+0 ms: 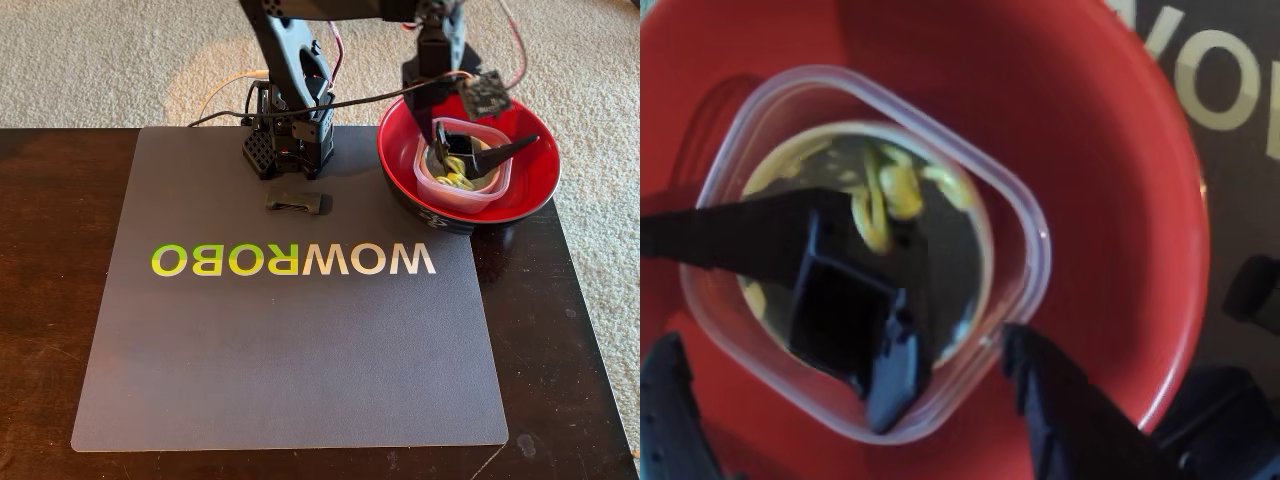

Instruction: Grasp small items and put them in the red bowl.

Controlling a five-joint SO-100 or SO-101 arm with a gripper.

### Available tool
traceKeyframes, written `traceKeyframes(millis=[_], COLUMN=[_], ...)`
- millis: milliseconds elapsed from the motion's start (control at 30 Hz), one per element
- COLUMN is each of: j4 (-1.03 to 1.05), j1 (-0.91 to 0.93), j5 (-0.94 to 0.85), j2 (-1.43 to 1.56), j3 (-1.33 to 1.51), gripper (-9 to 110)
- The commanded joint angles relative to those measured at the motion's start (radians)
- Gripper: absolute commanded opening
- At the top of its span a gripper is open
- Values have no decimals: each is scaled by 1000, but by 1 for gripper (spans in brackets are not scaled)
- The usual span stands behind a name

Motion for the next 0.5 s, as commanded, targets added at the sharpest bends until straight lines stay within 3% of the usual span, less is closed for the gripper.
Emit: traceKeyframes(millis=[0,233,467], j4=[-28,-46,-132], j1=[-2,293,328], j5=[-18,-100,-18], j2=[183,175,14], j3=[60,-72,-95], gripper=[45,45,44])
